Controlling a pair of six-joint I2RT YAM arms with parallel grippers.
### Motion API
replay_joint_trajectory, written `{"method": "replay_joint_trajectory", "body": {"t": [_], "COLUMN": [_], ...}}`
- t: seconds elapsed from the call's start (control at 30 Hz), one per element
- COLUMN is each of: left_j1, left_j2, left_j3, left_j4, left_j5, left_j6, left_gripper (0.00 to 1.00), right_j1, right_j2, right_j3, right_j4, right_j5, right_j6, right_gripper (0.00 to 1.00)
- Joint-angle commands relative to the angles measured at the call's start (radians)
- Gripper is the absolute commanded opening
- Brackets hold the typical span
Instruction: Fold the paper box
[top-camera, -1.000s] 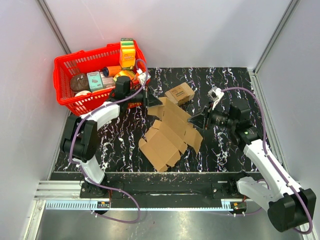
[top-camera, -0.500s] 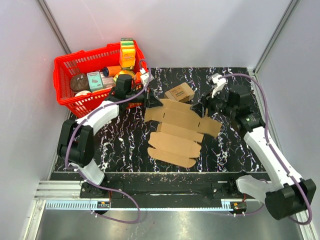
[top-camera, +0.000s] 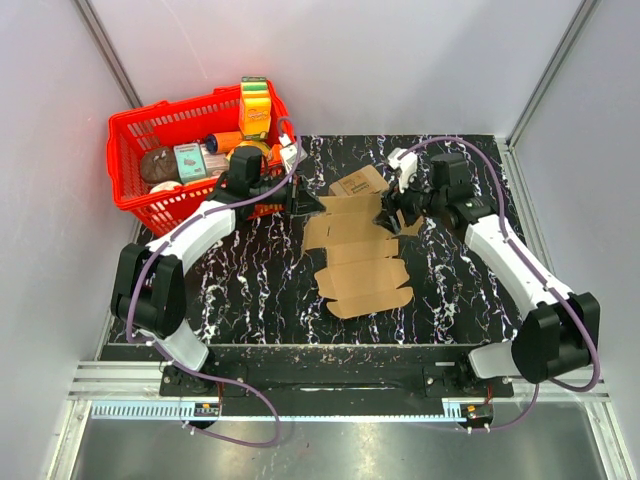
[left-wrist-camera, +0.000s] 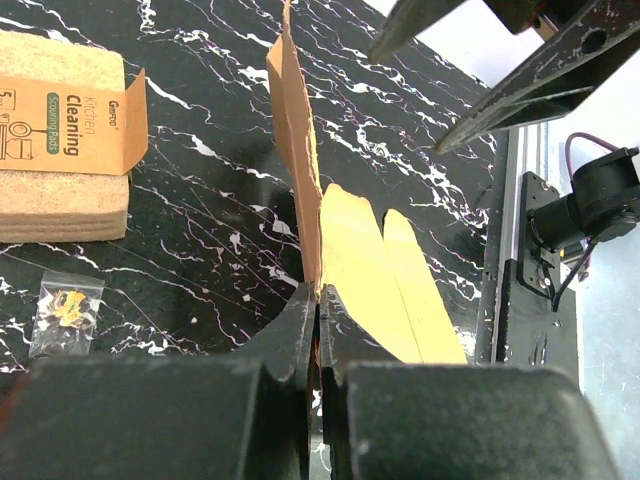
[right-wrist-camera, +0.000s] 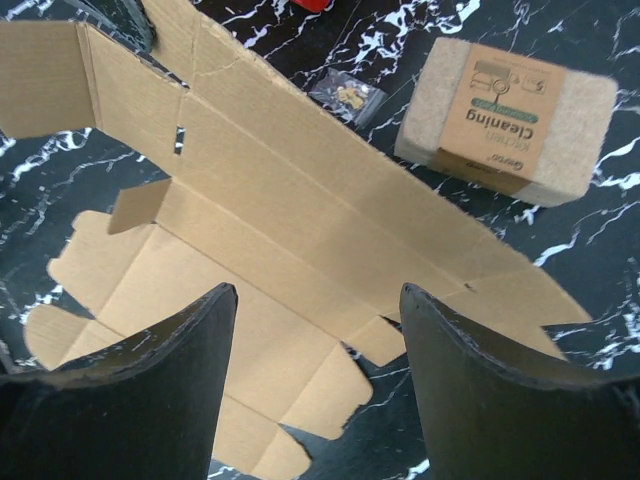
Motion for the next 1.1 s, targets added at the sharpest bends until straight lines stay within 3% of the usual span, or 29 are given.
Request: {"method": "replay_joint_trajectory", "body": {"t": [0.0,0.2,0.37,0.57,1.07], "left_j1": [-0.002,-0.013,-0.015,-0.015,-0.013], "left_j2": [-0.039,-0.052,-0.046,-0.049,-0.05], "left_j3": [0.048,0.058,0.066,0.078,0.08], "left_j4": [0.013,-0.045,-0.065,-0.093,-0.105], "left_j5": [0.036,0.008,0.005,-0.007,-0.018], "left_j6": [0.037,0.089,0.104,0.126,0.138], "left_gripper": [0.0,0.0,0.0,0.0,0.0], "right_j1": [0.002,-0.039,-0.096,-0.124,-0.124], "right_j2": [0.012,0.162,0.311,0.437,0.482], "right_j3": [0.063,0.201,0.411,0.571,0.474], "right_j4": [0.107,0.073,-0.13,-0.346,-0.299], "right_j5": [0.007,-0.068,-0.287,-0.432,-0.492], "right_j6": [-0.16,-0.303,-0.4,-0.527,-0.609], "right_gripper": [0.75,0.81,0.8,0.8,0.79]}}
